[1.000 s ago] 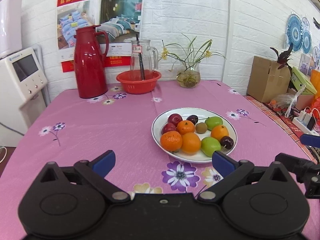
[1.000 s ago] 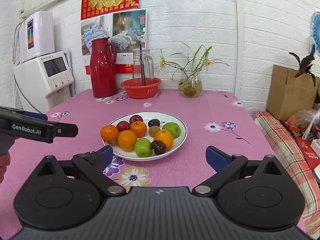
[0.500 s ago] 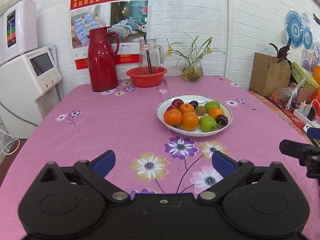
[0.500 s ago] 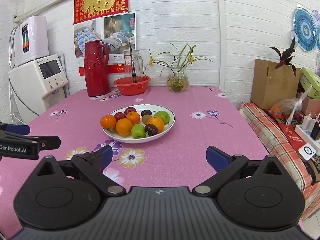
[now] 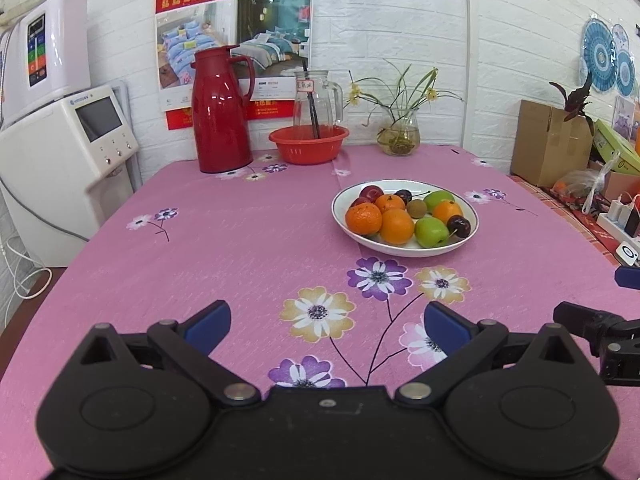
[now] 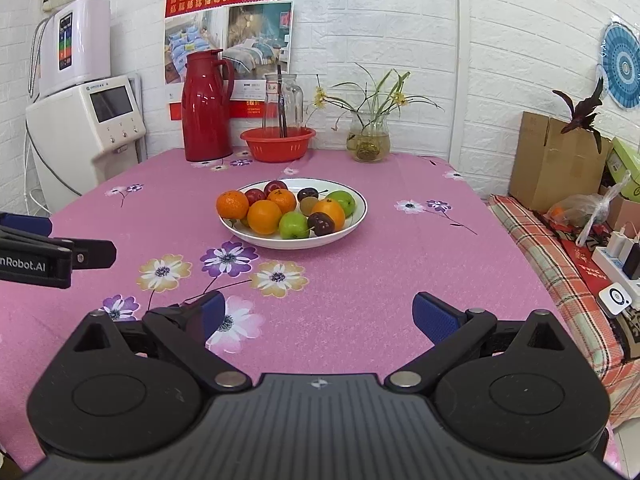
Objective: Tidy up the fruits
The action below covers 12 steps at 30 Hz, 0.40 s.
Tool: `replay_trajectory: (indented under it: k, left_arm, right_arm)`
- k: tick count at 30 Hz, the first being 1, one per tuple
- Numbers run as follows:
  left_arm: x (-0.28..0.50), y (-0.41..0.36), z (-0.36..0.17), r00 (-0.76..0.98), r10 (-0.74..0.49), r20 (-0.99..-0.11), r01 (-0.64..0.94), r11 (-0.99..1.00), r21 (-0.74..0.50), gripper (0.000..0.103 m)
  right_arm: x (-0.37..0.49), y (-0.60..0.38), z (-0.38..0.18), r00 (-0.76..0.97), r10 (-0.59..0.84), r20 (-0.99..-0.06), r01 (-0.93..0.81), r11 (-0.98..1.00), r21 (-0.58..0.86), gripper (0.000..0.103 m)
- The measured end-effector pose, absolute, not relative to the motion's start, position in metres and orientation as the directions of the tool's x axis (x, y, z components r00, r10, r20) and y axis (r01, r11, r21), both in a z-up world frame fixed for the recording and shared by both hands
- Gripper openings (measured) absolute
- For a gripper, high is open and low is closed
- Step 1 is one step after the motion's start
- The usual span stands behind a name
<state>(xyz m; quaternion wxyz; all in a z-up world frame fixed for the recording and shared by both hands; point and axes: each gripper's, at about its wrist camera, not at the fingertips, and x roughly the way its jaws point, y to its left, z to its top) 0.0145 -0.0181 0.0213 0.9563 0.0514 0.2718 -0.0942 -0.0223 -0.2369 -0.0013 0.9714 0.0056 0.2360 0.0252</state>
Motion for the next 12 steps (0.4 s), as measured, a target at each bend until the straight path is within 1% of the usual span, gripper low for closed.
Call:
replay_trajectory:
  k: [10, 12]
  left_arm:
    - [0.0191, -0.0144, 0.0165, 0.828, -0.159, -0.538, 0.207, 0.978, 0.029, 0.103]
    - [0.0192, -0.0161, 0.0163, 0.83, -0.149, -0.538, 0.204, 0.978, 0.044, 0.103]
  right_arm:
    - [-0.018, -0.2364, -0.0033, 0.883, 0.048, -0.467, -0.04, 0.999, 0.027, 0.103]
    - [-0.017, -0.2363, -0.0036, 0.882, 0.049, -0.468, -0.041, 0.999, 0.028, 0.103]
